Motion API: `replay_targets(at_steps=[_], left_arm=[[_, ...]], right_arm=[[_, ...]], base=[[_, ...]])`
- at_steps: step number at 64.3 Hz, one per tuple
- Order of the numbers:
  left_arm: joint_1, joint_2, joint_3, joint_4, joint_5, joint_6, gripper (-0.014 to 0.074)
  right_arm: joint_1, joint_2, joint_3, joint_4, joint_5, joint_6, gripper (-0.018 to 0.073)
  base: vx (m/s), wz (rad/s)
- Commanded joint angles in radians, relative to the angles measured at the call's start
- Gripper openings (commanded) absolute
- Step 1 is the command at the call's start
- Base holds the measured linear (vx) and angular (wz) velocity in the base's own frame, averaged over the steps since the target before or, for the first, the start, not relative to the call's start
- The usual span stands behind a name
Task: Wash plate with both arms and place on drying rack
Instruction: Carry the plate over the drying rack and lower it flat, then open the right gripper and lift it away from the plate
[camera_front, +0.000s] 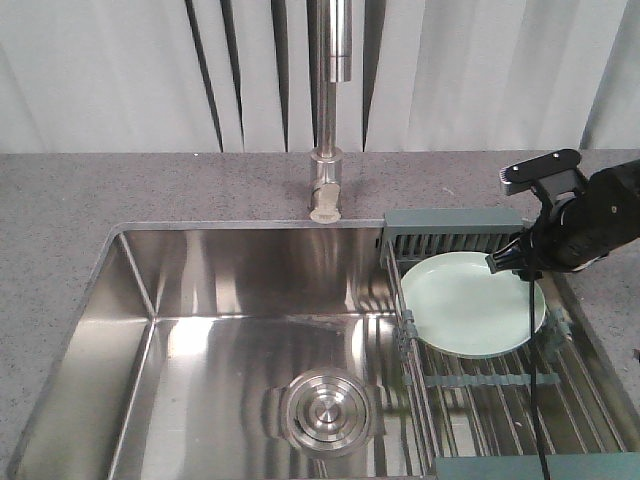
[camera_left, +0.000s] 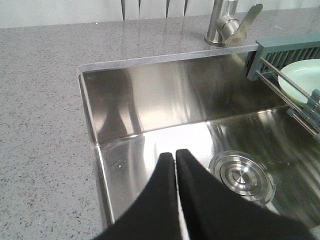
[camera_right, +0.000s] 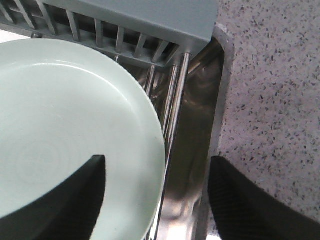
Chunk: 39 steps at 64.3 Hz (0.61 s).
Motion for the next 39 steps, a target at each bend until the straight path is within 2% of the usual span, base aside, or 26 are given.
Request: replay_targets(at_steps=[1,8,12,20,25,39], left_arm=[[-0.002,0.007,-0.025,-0.025,-0.056,-0.001,-0.0006],[-0.002,0.007,-0.025,-0.025,-0.056,-0.001,-0.0006],[-0.002,0.007,-0.025,-0.025,-0.056,-0.001,-0.0006],[-0.002,0.007,-0.025,-0.025,-0.056,-0.001,-0.0006],[-0.002,0.007,-0.025,-0.025,-0.056,-0.001,-0.0006],[-0.002,0.007,-0.025,-0.025,-0.056,-0.001,-0.0006]], right_arm=[[-0.003,-0.093,-0.035,-0.014,-0.019,0.013,0.0470],[-0.003,-0.175,-0.035,0.016,0.024,0.010,0.0407],[-0.003,-0.229,-0.035,0.057,0.064,-0.008,0.0332],[-0.003,-0.365,-0.019,0.235,0.140,-0.129,0.0123],[-0.003,-0.461,0.039,0.372,0.138,-0.263,-0.0016],[-0.003,-0.751,0.330,0.720,0.089,-0.582,-0.0008]], base=[[0.00,0.00],[0.00,0.00],[0.00,0.00],[0.00,0.00],[0.00,0.00],[0.00,0.00]])
